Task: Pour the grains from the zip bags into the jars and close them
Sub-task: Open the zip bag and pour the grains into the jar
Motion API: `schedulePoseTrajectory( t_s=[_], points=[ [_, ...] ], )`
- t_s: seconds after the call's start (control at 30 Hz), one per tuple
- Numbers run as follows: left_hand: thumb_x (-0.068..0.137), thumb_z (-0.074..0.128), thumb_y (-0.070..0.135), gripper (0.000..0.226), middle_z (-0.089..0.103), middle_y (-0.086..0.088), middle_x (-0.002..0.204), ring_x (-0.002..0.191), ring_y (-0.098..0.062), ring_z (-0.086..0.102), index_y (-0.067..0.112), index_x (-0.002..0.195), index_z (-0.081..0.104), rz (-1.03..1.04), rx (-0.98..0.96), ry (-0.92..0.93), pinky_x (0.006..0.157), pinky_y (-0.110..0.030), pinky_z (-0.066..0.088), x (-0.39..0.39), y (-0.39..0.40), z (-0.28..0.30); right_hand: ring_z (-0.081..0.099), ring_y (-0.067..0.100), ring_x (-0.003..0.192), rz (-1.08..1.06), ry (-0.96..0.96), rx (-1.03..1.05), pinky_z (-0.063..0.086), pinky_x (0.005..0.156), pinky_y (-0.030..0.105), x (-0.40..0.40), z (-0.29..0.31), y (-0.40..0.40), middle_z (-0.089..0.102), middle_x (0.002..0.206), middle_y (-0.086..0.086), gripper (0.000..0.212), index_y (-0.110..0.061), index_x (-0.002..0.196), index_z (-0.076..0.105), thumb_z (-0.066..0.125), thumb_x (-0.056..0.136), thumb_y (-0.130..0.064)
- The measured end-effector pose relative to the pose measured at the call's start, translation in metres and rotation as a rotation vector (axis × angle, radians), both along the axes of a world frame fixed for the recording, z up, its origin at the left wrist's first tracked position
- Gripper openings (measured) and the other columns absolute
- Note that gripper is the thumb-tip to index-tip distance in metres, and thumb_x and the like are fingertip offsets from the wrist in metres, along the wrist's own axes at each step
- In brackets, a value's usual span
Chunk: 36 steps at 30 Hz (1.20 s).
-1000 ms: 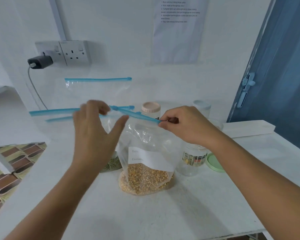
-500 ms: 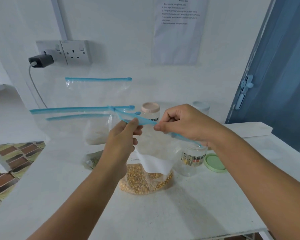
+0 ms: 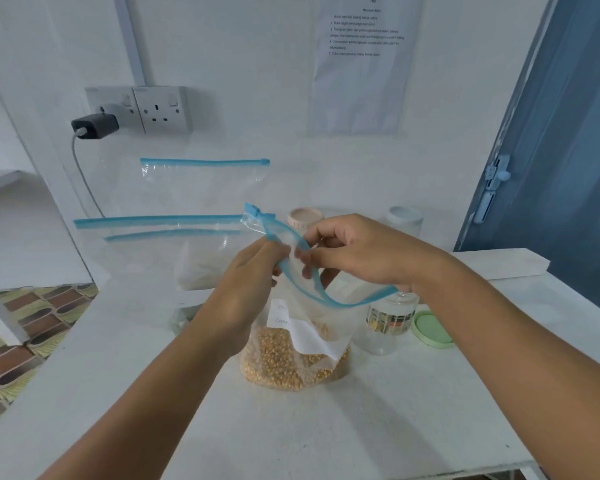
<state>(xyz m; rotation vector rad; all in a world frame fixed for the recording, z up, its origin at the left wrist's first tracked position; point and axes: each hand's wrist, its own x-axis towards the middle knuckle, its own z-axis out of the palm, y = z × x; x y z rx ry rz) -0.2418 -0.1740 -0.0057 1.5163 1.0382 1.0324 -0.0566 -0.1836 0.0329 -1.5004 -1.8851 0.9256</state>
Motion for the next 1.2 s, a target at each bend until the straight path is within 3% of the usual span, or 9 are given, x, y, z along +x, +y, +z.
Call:
schedulePoseTrajectory(
  t_s=[0.07, 0.2, 0.43, 0.63, 0.8, 0.9, 0.97, 1.03, 1.2],
  points=[
    [0.103, 0.048, 0.028, 0.030, 0.066, -0.010, 0.093, 0.093, -0.026, 0.057, 0.014, 0.092, 0.071, -0.016, -0.004, -0.048, 0.096, -0.039, 0.049, -0.006, 0.000, -0.003, 0.078, 0.021, 0.083, -0.032, 0.021, 0.015, 0.056, 0.099, 0.040, 0.006, -0.001, 0.003, 0.079, 0.093, 0.001, 0.015, -0.011, 0.109, 0.073, 0.068, 0.102, -0.024],
    [0.103, 0.043, 0.011, 0.051, 0.057, 0.006, 0.069, 0.067, -0.005, 0.052, 0.025, 0.060, 0.065, -0.010, 0.000, -0.221, 0.071, -0.021, 0.048, -0.014, -0.005, -0.003, 0.077, 0.023, 0.072, -0.149, 0.112, 0.050, 0.053, 0.075, 0.017, 0.011, 0.003, 0.008, 0.077, 0.083, -0.006, 0.013, -0.007, 0.102, 0.073, 0.068, 0.101, -0.019],
    [0.087, 0.057, 0.021, 0.017, 0.047, -0.007, 0.075, 0.070, -0.018, 0.047, 0.014, 0.073, 0.051, 0.006, -0.014, -0.480, 0.081, -0.035, 0.043, -0.014, 0.020, 0.030, 0.072, 0.015, 0.061, -0.325, 0.293, 0.286, 0.061, 0.088, 0.039, 0.009, 0.018, 0.029, 0.072, 0.071, 0.001, 0.011, 0.000, 0.093, 0.073, 0.068, 0.096, -0.009],
    [0.102, 0.048, 0.015, 0.031, 0.046, -0.003, 0.067, 0.060, -0.014, 0.047, 0.014, 0.072, 0.051, 0.015, -0.047, -0.443, 0.069, -0.028, 0.043, 0.004, 0.042, 0.041, 0.068, 0.014, 0.067, -0.391, 0.312, 0.324, 0.048, 0.058, 0.013, 0.025, 0.013, 0.030, 0.072, 0.078, 0.006, 0.010, -0.004, 0.093, 0.074, 0.067, 0.097, -0.010],
    [0.108, 0.045, 0.019, 0.039, 0.061, 0.009, 0.063, 0.062, -0.006, 0.058, 0.019, 0.071, 0.058, -0.036, -0.028, -0.295, 0.077, -0.026, 0.043, 0.017, 0.042, 0.007, 0.065, 0.013, 0.077, -0.364, 0.158, 0.202, 0.049, 0.074, 0.028, 0.035, -0.010, 0.027, 0.072, 0.080, -0.004, 0.006, -0.024, 0.095, 0.074, 0.069, 0.097, -0.025],
    [0.104, 0.052, 0.034, 0.030, 0.077, 0.001, 0.100, 0.101, -0.019, 0.068, 0.020, 0.093, 0.076, -0.122, 0.022, -0.192, 0.102, -0.038, 0.047, 0.022, 0.045, -0.008, 0.066, 0.019, 0.094, -0.298, 0.136, 0.143, 0.051, 0.093, 0.039, 0.036, -0.006, 0.021, 0.069, 0.094, -0.004, 0.009, -0.041, 0.103, 0.069, 0.068, 0.096, -0.034],
    [0.098, 0.056, 0.046, 0.030, 0.074, -0.001, 0.116, 0.115, -0.025, 0.063, 0.025, 0.105, 0.077, -0.209, 0.061, -0.132, 0.110, -0.042, 0.044, 0.027, 0.041, -0.016, 0.066, 0.014, 0.108, -0.209, 0.183, 0.122, 0.048, 0.101, 0.036, 0.035, 0.002, 0.015, 0.069, 0.108, -0.012, 0.017, -0.048, 0.114, 0.066, 0.063, 0.101, -0.038],
    [0.100, 0.055, 0.046, 0.024, 0.070, 0.008, 0.107, 0.109, -0.013, 0.060, 0.031, 0.094, 0.073, -0.284, 0.089, -0.083, 0.105, -0.034, 0.042, 0.031, 0.035, -0.024, 0.064, 0.007, 0.116, -0.110, 0.213, 0.101, 0.047, 0.104, 0.033, 0.031, 0.008, 0.009, 0.067, 0.123, -0.022, 0.021, -0.056, 0.120, 0.065, 0.057, 0.104, -0.044],
    [0.107, 0.050, 0.015, 0.032, 0.070, 0.012, 0.122, 0.126, -0.003, 0.057, 0.030, 0.106, 0.078, -0.384, 0.055, -0.003, 0.112, -0.030, 0.034, 0.027, 0.021, -0.045, 0.053, -0.009, 0.128, -0.052, -0.039, 0.111, 0.039, 0.110, 0.024, 0.025, 0.000, 0.008, 0.061, 0.136, -0.033, 0.027, -0.049, 0.122, 0.072, 0.058, 0.100, -0.057]
  ],
)
